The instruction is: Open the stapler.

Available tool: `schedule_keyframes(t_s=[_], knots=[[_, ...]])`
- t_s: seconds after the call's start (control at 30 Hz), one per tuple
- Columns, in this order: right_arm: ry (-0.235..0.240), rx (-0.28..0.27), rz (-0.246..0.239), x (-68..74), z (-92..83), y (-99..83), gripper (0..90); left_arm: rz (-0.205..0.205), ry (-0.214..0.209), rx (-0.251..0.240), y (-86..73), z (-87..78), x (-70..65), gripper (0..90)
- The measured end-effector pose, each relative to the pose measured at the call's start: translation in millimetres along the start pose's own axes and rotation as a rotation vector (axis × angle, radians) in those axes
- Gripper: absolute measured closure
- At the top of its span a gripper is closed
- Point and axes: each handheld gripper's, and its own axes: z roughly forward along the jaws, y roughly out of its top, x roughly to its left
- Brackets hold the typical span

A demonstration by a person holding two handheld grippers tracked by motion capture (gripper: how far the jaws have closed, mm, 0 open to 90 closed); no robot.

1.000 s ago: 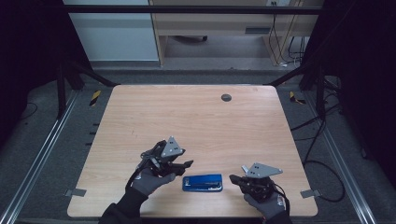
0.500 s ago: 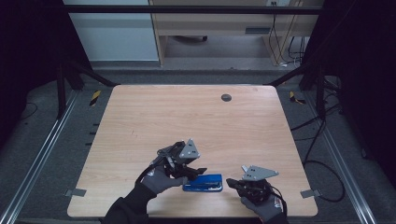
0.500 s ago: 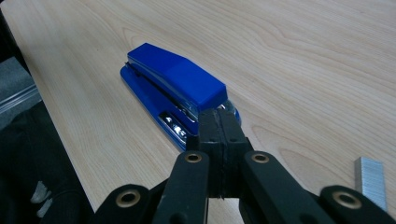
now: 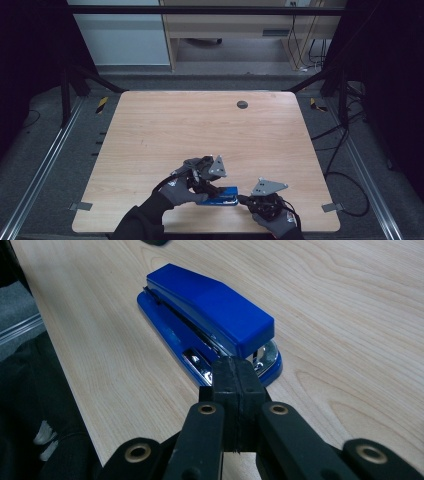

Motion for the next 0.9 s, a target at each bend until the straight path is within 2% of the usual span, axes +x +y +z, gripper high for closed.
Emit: schedule_keyframes(t_s=[0.13, 0.17, 0.27, 0.63, 0.9], knots=[[0.004, 0.005, 0.004, -0.4, 0.4, 0.0, 90.0, 0.021, -0.019, 0.019, 3.9, 6.2, -1.7, 51.4], [0.01, 0.008, 0.004, -0.5, 1.9, -0.3, 90.0, 0.037, -0.027, 0.04, 7.1, 9.9, -2.8, 51.4], [0.006, 0.004, -0.001, 0.0, 2.2, -0.1, 90.0, 0.048, -0.037, 0.059, 10.3, 16.1, -3.5, 51.5], [0.009, 0.027, -0.01, 1.1, 5.6, -1.1, 90.0, 0.103, -0.073, 0.155, 12.6, 31.3, -5.0, 57.0], [0.005, 0.019, -0.016, 0.8, 6.9, -0.9, 90.0, 0.129, -0.069, 0.197, 13.7, 41.3, -3.8, 58.8]])
